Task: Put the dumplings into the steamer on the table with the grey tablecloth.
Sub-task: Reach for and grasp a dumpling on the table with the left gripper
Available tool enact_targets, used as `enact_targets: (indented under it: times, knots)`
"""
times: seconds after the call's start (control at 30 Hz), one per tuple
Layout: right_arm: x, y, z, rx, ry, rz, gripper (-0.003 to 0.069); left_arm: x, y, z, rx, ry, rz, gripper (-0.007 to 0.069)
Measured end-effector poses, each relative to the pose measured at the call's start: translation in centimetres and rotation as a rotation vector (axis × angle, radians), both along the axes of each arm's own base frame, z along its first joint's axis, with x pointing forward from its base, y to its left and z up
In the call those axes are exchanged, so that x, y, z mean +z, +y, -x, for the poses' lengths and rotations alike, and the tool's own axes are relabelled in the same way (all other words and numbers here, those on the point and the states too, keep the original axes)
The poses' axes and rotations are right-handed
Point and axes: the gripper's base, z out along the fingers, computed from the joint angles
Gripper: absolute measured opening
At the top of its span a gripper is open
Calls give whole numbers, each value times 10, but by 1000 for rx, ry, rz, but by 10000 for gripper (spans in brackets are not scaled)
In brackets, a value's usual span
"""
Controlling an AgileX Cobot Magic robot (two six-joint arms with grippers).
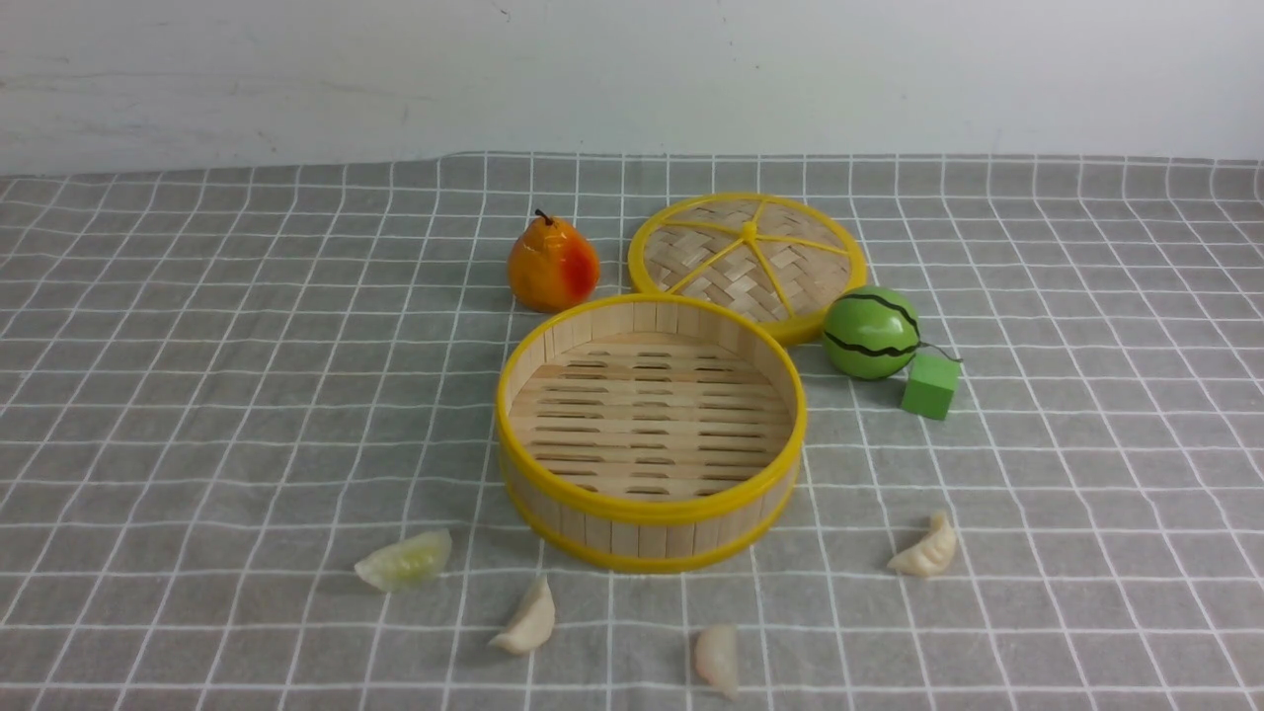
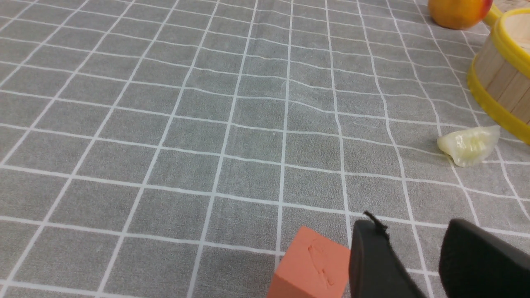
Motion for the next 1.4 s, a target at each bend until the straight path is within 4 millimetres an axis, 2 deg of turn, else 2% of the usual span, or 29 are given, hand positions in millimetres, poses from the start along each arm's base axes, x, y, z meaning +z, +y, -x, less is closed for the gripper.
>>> enact_targets:
  times: [0.67,0.77,0.87,0.97,1.07,1.13,1.27,1.33,1.4]
  knots:
    - [0,1,0,2,-1,-23,240,2,2,0,6,-19,-55,237]
    - [0,5,0,2,-7,-194,240,8,-1,-2,30,-90,172,237]
    - [1,13,0,-9,-8,-512,240,17,-5,-3,81,-174,680,237]
    - [2,23,0,-27,23,-950,240,26,-5,-4,146,-229,1264,237]
    - [4,28,0,-30,42,-1168,240,31,-1,-4,175,-278,1506,237]
    - [5,30,0,-26,43,-1216,240,33,0,-4,183,-302,1552,237]
    - [6,28,0,-10,17,-1136,240,31,-2,-4,189,-260,1651,237]
    - [7,27,-1,-12,-4,-1131,240,30,-4,-4,182,-227,1650,237]
    - [9,26,-1,-16,-33,-1143,240,33,-9,-3,137,-184,1551,237]
